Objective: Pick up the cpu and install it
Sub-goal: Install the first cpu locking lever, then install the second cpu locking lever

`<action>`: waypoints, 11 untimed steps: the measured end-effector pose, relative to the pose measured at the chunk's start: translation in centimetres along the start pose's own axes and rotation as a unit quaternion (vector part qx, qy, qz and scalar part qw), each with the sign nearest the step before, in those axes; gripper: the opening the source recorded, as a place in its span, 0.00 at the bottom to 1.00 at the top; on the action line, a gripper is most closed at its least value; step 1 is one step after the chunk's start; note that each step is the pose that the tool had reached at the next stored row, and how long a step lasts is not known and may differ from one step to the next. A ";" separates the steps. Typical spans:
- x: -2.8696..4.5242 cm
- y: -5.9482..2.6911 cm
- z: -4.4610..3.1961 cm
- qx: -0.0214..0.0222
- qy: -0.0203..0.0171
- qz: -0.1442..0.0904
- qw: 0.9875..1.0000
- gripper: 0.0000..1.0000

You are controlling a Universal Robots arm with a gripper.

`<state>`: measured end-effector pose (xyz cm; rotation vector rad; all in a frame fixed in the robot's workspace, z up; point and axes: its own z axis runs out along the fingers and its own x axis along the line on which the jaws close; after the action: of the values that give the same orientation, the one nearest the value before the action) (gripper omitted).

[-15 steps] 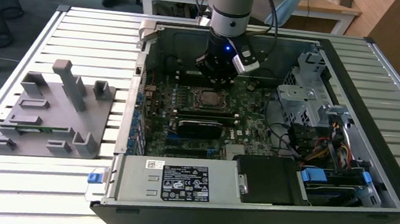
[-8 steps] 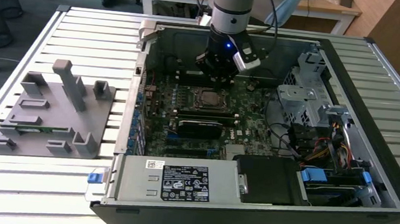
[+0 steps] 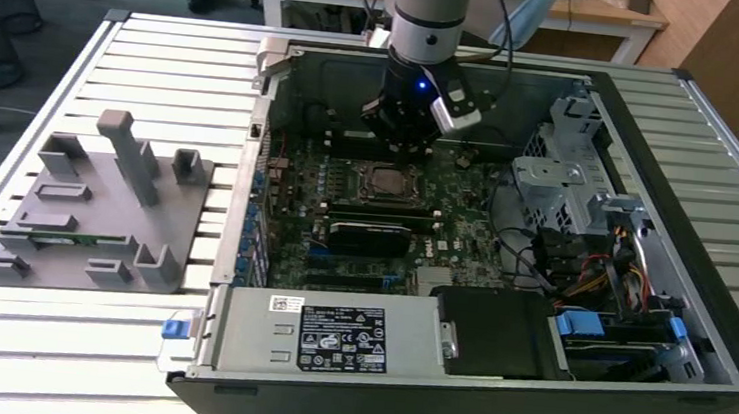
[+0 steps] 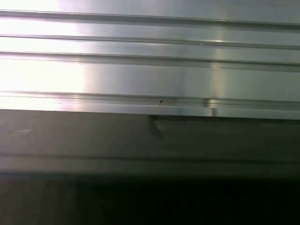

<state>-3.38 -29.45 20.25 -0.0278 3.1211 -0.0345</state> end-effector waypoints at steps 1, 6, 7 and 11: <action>0.00 -0.03 0.00 0.000 0.000 0.000 1.000 0.11; 0.00 -0.14 0.01 0.000 0.000 0.000 1.000 0.11; 0.00 -0.17 0.01 0.000 0.000 0.000 1.000 0.11; 0.00 -0.26 0.01 0.000 0.000 0.000 1.000 0.11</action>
<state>-3.37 -29.71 20.24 -0.0281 3.1212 -0.0347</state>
